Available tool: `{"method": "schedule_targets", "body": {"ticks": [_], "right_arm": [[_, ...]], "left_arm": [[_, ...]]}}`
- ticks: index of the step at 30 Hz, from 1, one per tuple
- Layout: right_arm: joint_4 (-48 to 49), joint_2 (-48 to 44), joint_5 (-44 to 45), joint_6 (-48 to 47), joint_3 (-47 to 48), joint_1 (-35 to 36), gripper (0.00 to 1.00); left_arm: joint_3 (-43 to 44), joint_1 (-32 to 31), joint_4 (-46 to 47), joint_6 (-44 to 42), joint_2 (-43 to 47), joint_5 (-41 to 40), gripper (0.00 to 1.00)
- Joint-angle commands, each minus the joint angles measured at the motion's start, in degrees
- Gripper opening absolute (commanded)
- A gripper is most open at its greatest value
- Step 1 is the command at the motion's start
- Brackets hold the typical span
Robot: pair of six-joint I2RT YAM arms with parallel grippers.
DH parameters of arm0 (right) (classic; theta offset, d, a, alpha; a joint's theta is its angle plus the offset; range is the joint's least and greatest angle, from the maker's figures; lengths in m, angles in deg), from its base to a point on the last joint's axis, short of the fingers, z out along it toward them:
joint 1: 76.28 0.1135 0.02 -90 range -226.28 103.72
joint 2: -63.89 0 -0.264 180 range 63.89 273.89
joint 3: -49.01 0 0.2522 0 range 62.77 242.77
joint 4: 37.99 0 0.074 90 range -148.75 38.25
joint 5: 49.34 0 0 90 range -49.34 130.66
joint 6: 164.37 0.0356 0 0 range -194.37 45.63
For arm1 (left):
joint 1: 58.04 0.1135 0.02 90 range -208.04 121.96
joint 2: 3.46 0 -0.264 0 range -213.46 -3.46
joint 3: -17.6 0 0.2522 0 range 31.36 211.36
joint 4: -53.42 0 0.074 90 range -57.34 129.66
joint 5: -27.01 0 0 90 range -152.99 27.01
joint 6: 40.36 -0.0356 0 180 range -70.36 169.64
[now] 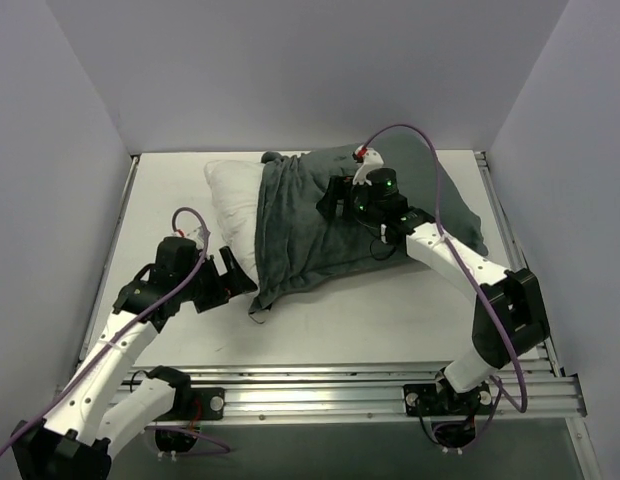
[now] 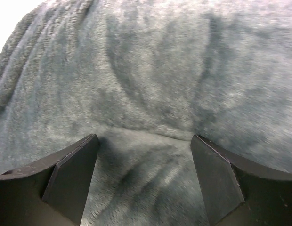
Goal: Remove the pillowcase from the pillow
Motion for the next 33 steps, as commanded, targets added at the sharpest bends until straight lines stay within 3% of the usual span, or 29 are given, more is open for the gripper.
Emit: {"method": "schedule_targets", "body": {"ticks": [1,4,8,19,33], "right_arm": [[-7.5,-1.6,3.0,-3.2,-2.4,-1.9,0.76],[-7.7,-3.0,2.3,-3.1,-3.4,-2.2,0.76],[-7.5,-5.3,0.5,-2.3,-4.9,-2.4,0.76],[-8.6,-10.1,-0.9,-2.0,-6.6,-2.5,0.76],[-8.0,-12.1,-2.9,-0.9,-8.3,-2.5,0.76]], "left_arm": [[-0.8,0.3,11.0,0.6,-3.1,3.5,0.98],[0.6,0.8,12.7,-2.1,-6.2,3.6,0.99],[3.8,2.3,11.4,-6.6,-10.6,4.2,0.86],[5.1,7.6,10.0,-15.5,-14.2,13.4,0.67],[4.6,8.9,9.5,-19.2,-15.5,14.8,0.65]]}}
